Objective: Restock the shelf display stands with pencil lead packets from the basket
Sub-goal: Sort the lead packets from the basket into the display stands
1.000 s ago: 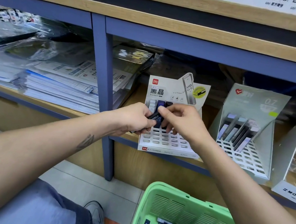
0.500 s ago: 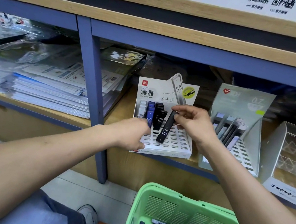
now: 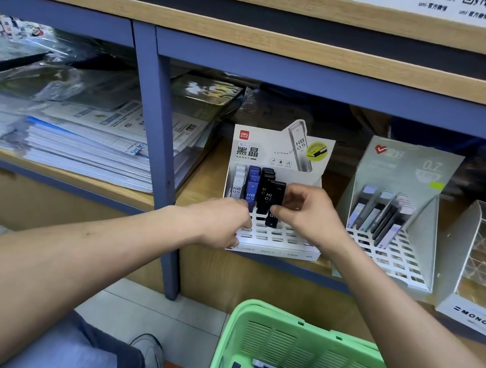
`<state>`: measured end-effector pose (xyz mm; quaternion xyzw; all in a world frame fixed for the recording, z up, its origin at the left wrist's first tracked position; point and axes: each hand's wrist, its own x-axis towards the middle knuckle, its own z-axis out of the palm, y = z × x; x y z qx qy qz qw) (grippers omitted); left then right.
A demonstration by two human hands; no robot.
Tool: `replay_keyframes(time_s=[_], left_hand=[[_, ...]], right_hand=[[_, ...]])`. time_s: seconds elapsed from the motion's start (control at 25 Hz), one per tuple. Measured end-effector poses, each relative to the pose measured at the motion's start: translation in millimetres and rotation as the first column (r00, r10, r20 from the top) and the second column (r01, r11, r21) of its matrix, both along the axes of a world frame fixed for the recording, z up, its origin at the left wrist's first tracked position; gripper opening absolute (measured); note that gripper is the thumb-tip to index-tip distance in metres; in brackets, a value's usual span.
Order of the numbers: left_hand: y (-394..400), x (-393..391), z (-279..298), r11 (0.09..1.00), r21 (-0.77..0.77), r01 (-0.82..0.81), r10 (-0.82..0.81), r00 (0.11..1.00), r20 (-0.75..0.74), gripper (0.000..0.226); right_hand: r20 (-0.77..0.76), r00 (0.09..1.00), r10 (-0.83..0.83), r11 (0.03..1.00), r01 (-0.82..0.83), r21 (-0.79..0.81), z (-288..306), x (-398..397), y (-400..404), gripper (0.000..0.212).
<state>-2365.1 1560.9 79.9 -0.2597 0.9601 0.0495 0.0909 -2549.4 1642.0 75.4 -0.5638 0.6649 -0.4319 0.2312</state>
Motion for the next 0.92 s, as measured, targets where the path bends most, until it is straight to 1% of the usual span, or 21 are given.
replay_keyframes(time_s=[0.08,0.12,0.2,0.24,0.28,0.36,0.4,0.52,0.6,0.68,0.8,0.92], left_hand=[[0,0,0,1.0,0.006,-0.001,0.001,1.0,-0.001,0.051],[0,0,0,1.0,0.009,-0.004,0.004,1.0,-0.005,0.051],[0,0,1,1.0,0.014,-0.015,0.015,1.0,-0.017,0.052],[1,0,2,1.0,0.018,-0.021,0.022,1.0,-0.021,0.053],[1,0,3,0.999,0.023,-0.028,0.028,0.999,-0.024,0.053],[3,0,4,0.999,0.032,-0.039,0.04,0.999,-0.024,0.054],[3,-1,4,0.999,0.031,-0.039,0.04,0.999,-0.025,0.054],[4,-1,5,0.999,0.031,-0.041,0.042,0.999,-0.026,0.054],[4,-2,5,0.999,0.023,-0.035,0.036,0.999,-0.025,0.053],[3,-1,3,1.0,0.01,-0.021,0.021,0.999,-0.025,0.051],[1,0,-1,1.0,-0.017,0.005,-0.006,1.0,-0.027,0.045],[-3,-2,-5,0.999,-0.03,0.03,-0.03,0.999,-0.014,0.031]], right_hand=[[0.025,1.0,0.011,0.996,-0.013,0.083,-8,1,2,0.008],[0.049,0.999,0.02,0.996,-0.025,0.089,-9,1,2,0.011],[0.108,0.993,0.051,0.996,-0.058,0.061,-3,-2,4,0.024],[0.107,0.992,0.062,0.997,-0.067,0.048,2,-5,5,0.032],[0.064,0.996,0.068,0.997,-0.07,0.034,9,-9,7,0.037],[-0.072,0.994,0.078,0.997,-0.077,0.014,23,-20,9,0.035],[-0.091,0.993,0.069,0.998,-0.068,0.014,28,-24,10,0.031],[-0.027,0.999,-0.031,0.999,0.03,-0.041,33,-21,3,0.025],[-0.091,0.994,-0.062,0.994,0.053,-0.101,30,-13,-4,0.021],[-0.162,0.986,-0.049,0.993,0.031,-0.114,25,-6,-7,0.021],[-0.255,0.967,-0.005,0.994,-0.022,-0.103,25,-3,-7,0.026],[-0.32,0.946,0.052,0.99,-0.091,-0.11,24,4,-7,0.026]])
